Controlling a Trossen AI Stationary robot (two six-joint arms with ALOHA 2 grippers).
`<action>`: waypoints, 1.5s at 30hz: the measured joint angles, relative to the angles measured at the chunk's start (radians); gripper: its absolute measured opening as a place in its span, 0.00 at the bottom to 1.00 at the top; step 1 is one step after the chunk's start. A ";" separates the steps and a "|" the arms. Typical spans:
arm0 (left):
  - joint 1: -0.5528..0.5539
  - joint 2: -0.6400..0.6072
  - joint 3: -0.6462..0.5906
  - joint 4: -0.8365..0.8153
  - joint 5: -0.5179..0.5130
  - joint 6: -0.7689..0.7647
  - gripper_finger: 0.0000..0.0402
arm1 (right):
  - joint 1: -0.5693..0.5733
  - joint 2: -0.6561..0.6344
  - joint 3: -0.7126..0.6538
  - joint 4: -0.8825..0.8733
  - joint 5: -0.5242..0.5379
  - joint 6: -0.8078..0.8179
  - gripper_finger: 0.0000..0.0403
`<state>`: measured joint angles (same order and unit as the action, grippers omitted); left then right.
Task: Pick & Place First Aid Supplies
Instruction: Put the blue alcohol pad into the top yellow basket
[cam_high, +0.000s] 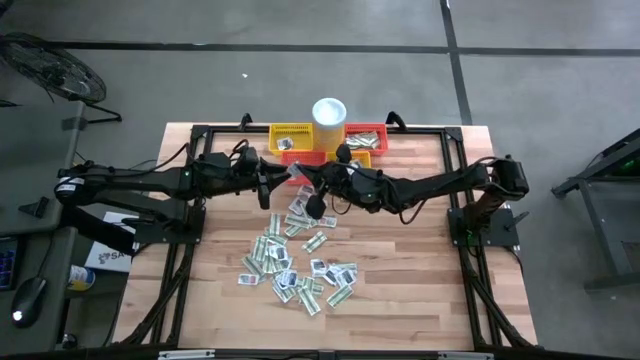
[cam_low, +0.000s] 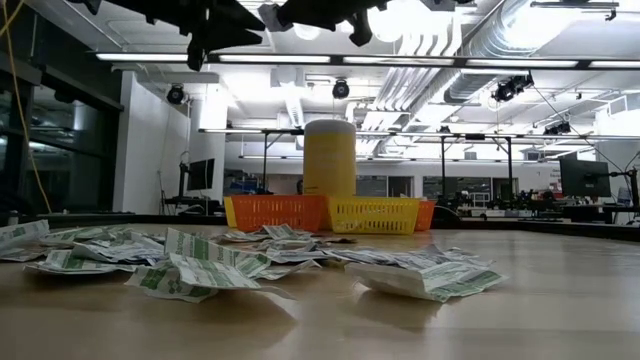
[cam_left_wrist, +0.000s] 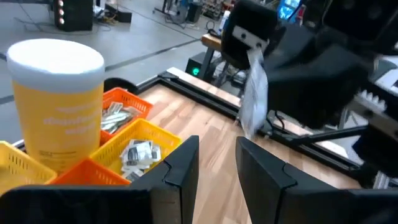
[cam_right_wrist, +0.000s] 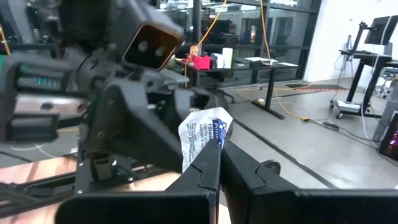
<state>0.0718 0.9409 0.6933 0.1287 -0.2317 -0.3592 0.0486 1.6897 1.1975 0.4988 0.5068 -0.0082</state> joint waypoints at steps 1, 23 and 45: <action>0.000 0.000 0.000 0.008 0.000 0.000 0.26 | 0.000 0.000 0.000 -0.001 -0.001 0.000 0.00; 0.000 0.000 0.000 0.067 0.091 -0.010 0.26 | -0.001 0.000 0.000 -0.006 -0.011 0.000 0.00; -0.001 0.000 0.000 0.080 0.043 -0.018 0.02 | -0.001 0.000 -0.001 -0.008 -0.089 0.003 0.00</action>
<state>0.0711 0.9405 0.6930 0.2092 -0.1890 -0.3775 0.0479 1.6897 1.1967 0.4904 0.4183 -0.0057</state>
